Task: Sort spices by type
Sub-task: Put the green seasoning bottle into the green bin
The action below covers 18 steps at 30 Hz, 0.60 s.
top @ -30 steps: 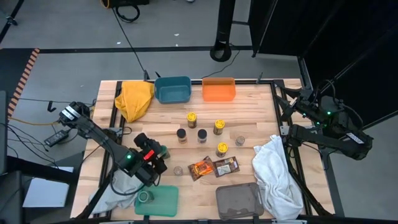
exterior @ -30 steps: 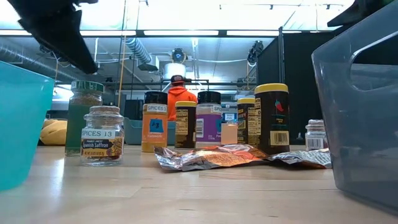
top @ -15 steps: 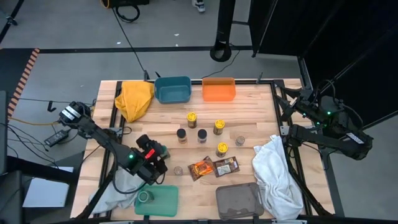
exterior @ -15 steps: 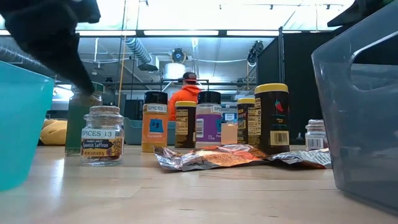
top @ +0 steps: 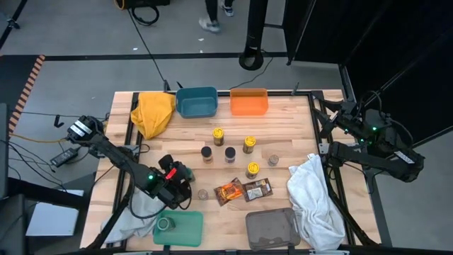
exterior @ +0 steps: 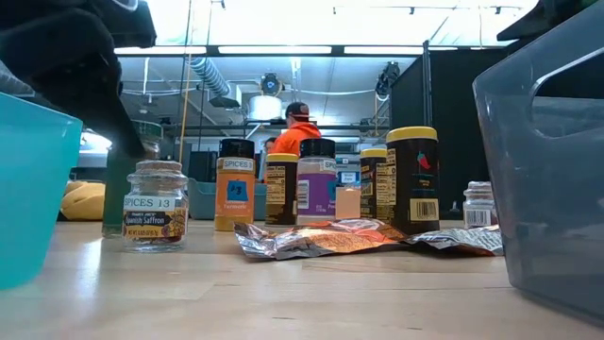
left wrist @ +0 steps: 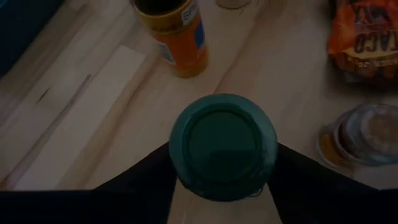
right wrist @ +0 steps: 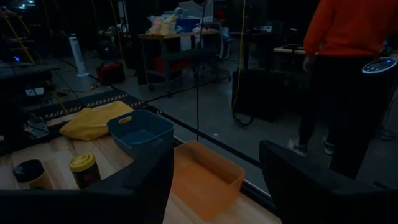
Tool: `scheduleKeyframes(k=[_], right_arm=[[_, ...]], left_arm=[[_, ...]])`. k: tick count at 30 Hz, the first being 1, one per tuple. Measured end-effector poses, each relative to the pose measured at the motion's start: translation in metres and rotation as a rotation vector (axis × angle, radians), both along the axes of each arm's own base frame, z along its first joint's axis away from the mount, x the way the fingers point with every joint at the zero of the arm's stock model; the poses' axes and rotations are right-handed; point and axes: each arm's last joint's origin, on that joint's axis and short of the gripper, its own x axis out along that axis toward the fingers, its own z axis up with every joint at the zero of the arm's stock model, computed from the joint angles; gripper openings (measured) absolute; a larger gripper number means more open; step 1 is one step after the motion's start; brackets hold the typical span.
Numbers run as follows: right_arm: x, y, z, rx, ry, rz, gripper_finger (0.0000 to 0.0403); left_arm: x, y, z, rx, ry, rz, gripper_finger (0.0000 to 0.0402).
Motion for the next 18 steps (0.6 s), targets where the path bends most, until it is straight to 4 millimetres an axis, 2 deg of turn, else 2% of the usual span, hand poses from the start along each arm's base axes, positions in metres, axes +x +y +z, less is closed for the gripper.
scheduleKeyframes(k=[4, 10, 18], right_arm=[[0.0, 0.0, -0.002, 0.008, 0.02, 0.0, 0.0243], [-0.001, 0.0, -0.005, 0.04, 0.034, -0.004, 0.024], [-0.001, 0.0, -0.005, 0.041, 0.034, -0.004, 0.024]], left_arm=[[0.001, -0.001, 0.001, -0.003, -0.008, -0.004, 0.0183], [0.005, -0.001, 0.006, -0.03, -0.017, 0.002, 0.0177], [0.014, -0.004, 0.044, -0.106, -0.09, 0.004, 0.0177]])
